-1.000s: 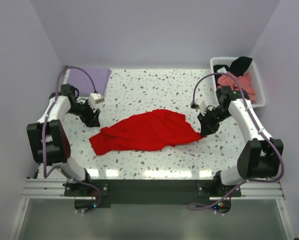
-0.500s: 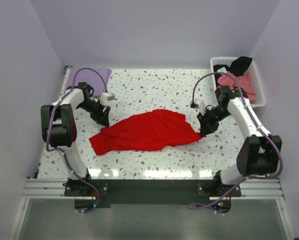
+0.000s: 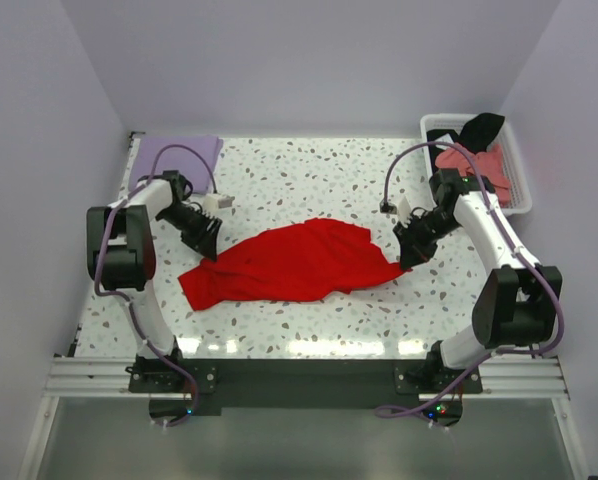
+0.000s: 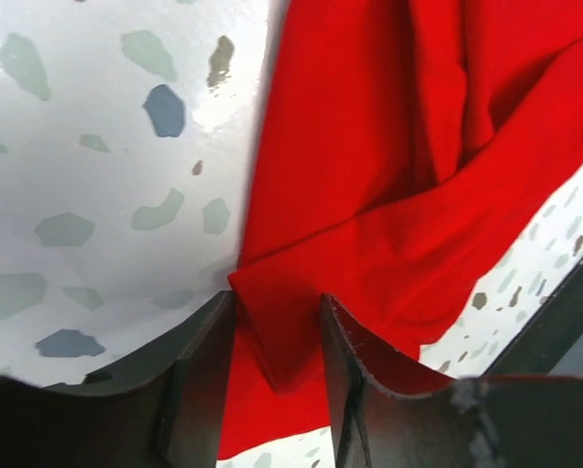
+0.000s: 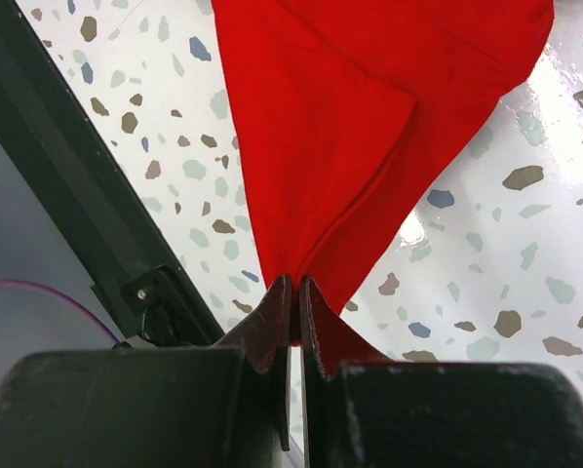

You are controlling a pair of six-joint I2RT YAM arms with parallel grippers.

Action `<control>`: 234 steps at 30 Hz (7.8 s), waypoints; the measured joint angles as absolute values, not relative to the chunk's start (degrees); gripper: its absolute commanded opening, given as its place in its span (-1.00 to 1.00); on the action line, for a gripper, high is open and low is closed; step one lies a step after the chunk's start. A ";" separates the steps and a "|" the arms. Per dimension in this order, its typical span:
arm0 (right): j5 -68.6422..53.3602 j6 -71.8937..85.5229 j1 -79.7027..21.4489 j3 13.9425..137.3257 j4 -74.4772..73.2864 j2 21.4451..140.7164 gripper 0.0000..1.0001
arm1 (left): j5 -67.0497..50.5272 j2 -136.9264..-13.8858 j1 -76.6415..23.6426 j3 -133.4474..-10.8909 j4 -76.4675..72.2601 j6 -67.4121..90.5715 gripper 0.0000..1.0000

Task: Fold and stack the t-shirts
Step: Flatten the tshirt out, then fold the tshirt

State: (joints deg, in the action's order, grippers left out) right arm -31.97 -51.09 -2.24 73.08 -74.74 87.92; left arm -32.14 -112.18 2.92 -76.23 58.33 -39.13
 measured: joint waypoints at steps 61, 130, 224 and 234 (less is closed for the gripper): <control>-14.20 -9.67 -2.35 102.76 -10.46 62.26 -1.00 | -29.95 -54.83 11.99 -87.33 12.34 -12.51 -1.00; -24.38 -35.77 -10.85 86.74 -7.42 104.53 -1.00 | -33.21 -113.08 9.28 -80.09 4.95 -28.71 -1.00; -23.31 -20.99 -21.61 84.29 -58.37 108.18 -0.12 | -39.22 -97.76 13.34 -66.00 46.57 -72.79 -0.05; -21.96 -20.95 -23.24 83.29 -56.53 110.61 -0.18 | -39.27 -97.71 12.67 -64.77 44.66 -71.57 -0.03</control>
